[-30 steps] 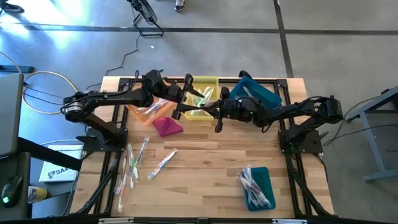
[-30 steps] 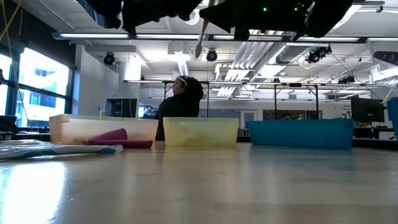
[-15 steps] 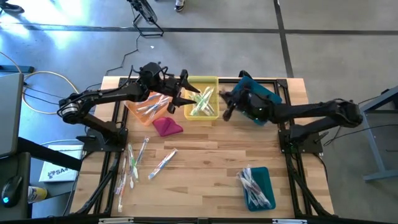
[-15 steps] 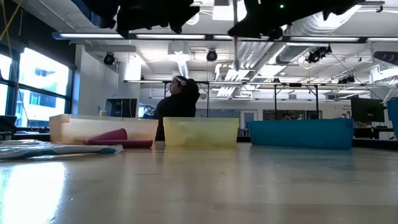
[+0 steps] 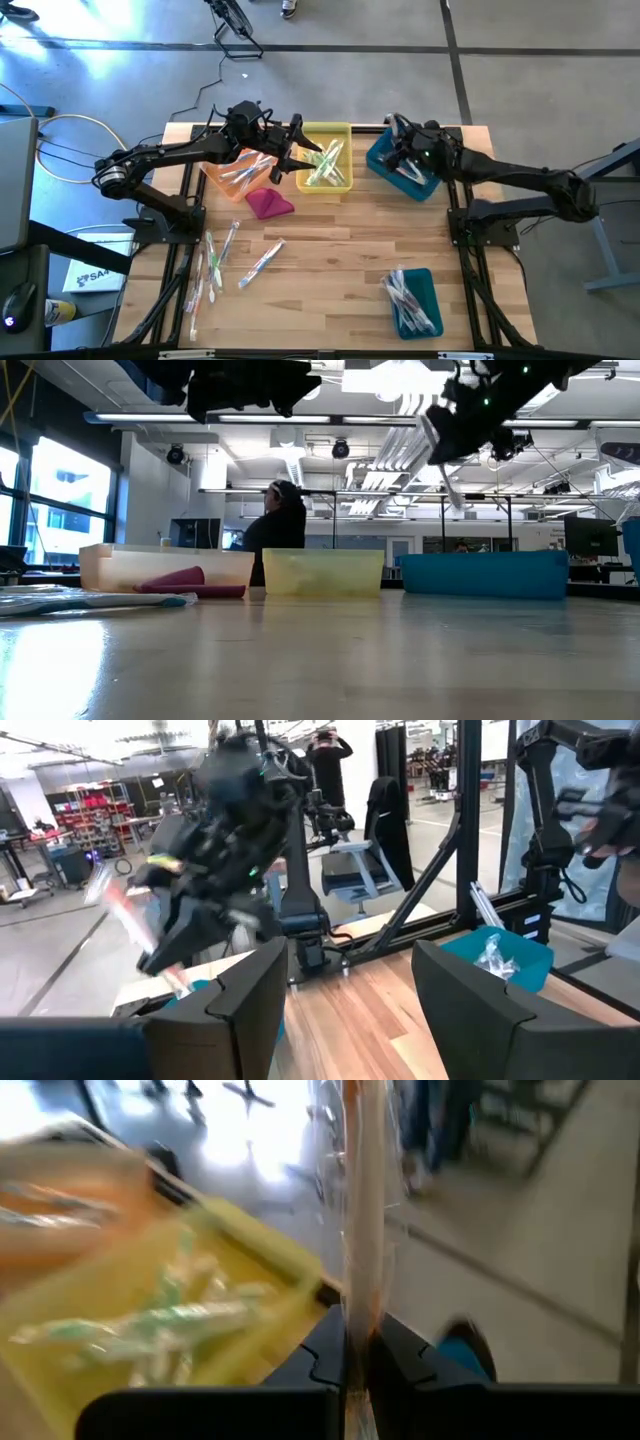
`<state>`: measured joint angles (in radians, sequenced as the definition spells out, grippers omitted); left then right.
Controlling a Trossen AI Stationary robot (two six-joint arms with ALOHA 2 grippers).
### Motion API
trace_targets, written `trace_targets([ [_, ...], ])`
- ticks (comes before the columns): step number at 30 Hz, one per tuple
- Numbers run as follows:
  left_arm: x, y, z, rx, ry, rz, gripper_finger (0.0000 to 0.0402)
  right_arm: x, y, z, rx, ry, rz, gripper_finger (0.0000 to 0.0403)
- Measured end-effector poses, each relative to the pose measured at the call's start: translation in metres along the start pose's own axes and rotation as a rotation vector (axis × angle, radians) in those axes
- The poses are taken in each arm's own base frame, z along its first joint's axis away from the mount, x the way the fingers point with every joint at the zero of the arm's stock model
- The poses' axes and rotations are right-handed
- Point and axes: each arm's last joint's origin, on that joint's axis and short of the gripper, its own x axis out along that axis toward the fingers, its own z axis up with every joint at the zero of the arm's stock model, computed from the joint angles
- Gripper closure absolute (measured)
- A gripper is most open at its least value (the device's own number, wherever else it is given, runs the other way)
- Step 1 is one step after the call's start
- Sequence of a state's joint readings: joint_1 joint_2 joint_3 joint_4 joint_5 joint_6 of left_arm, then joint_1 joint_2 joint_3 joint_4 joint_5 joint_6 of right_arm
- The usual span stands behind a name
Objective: Pick & Place Toothbrushes
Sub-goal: Put the orange toothbrush into the top blue bin
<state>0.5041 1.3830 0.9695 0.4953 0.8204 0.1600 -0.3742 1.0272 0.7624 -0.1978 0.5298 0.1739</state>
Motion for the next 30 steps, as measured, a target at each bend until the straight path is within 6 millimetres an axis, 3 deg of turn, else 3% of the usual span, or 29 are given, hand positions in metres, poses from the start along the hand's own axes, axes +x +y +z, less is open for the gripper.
trace_targets([
  [10, 0.000, 0.000, -0.001, -0.008, 0.008, 0.000, 0.0193, 0.041, -0.034, -0.030, 0.102, 0.316, -0.112, 0.0390],
  [20, 0.000, -0.001, -0.005, -0.040, 0.037, -0.003, 0.0193, 0.076, -0.044, -0.059, 0.136, 0.533, -0.160, 0.0390],
  [30, 0.000, -0.001, -0.005, -0.038, 0.035, -0.003, 0.0193, 0.088, -0.048, -0.083, 0.195, 0.738, -0.139, 0.0390],
])
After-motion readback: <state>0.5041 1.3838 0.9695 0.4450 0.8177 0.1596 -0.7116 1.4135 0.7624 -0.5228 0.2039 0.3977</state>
